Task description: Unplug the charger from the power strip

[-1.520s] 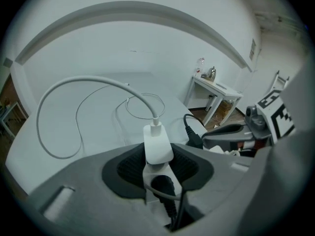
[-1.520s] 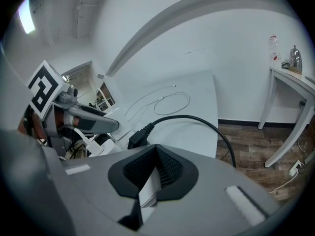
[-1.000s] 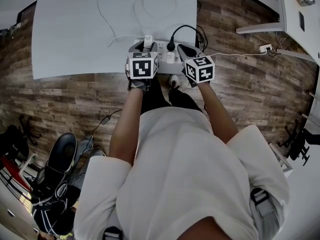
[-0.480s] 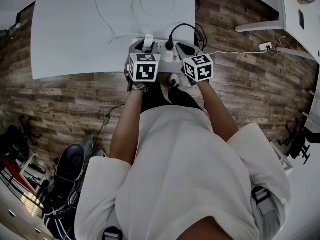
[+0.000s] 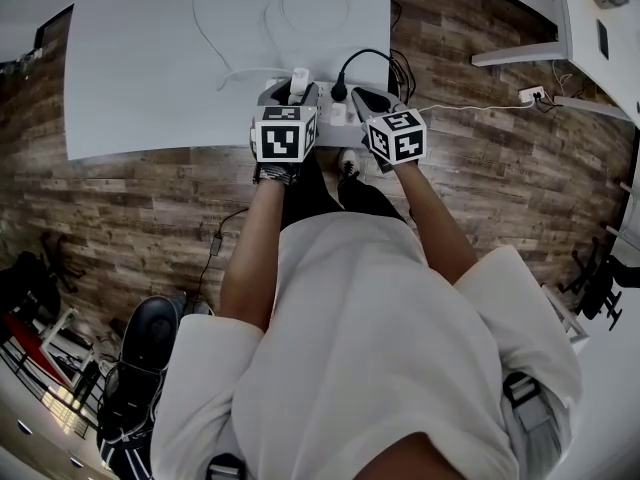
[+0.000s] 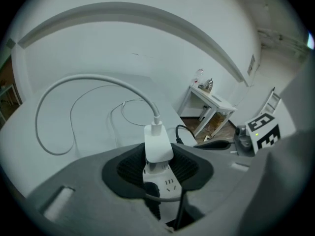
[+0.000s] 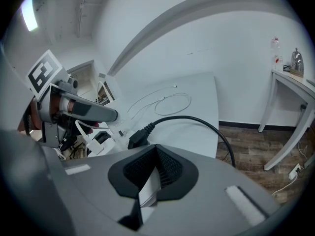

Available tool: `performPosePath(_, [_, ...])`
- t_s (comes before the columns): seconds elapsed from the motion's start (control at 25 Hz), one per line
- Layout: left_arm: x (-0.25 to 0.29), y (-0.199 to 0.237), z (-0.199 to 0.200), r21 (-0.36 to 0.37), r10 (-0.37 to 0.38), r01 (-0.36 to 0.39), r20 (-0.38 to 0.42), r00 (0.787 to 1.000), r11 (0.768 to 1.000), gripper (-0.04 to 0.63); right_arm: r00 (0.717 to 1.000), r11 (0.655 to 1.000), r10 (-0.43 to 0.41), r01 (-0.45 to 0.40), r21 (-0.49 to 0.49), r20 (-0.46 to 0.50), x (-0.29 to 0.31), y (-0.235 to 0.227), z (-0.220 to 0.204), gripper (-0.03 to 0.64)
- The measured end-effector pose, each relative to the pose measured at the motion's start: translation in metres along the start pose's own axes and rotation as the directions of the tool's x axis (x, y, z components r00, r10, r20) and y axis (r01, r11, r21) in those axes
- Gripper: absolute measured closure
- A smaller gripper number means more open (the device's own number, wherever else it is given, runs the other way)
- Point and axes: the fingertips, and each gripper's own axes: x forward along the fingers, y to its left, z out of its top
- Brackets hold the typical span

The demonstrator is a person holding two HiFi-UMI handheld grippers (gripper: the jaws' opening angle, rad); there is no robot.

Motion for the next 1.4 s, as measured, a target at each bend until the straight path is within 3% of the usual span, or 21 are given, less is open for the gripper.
performPosePath(0.2, [-0.001, -0.009, 0.003, -0.098, -0.182, 0.186, 0.051, 0.982, 0.978, 0.445, 1.0, 1.0, 0.001, -0.001, 0.003, 0.004, -0.001, 0.0, 0.0, 0.615])
performPosePath(0.4, [0.004, -0.003, -0.004, -0.106, -0.223, 0.222, 0.005, 0.975, 0.969, 0.445, 1.0, 1.0, 0.0, 0.0, 0.006, 0.007, 0.0, 0.001, -0.001, 0.615])
performPosePath(0.64, [0.006, 0.001, -0.006, -0.098, -0.211, 0.208, -0.017, 0.977, 0.973, 0.439, 1.0, 1.0, -0.003, 0.003, 0.001, 0.01, -0.002, 0.001, 0.0, 0.615])
performPosePath(1.0, [0.004, 0.022, -0.008, -0.074, -0.128, 0.125, -0.037, 0.991, 0.989, 0.405, 1.0, 1.0, 0.002, -0.002, 0.007, 0.016, -0.002, 0.001, -0.001, 0.615])
performPosePath(1.4, [-0.005, 0.057, -0.018, -0.107, 0.016, -0.018, -0.018, 1.0, 0.994, 0.386, 1.0, 1.0, 0.006, -0.006, 0.012, 0.024, -0.001, 0.002, -0.004, 0.615])
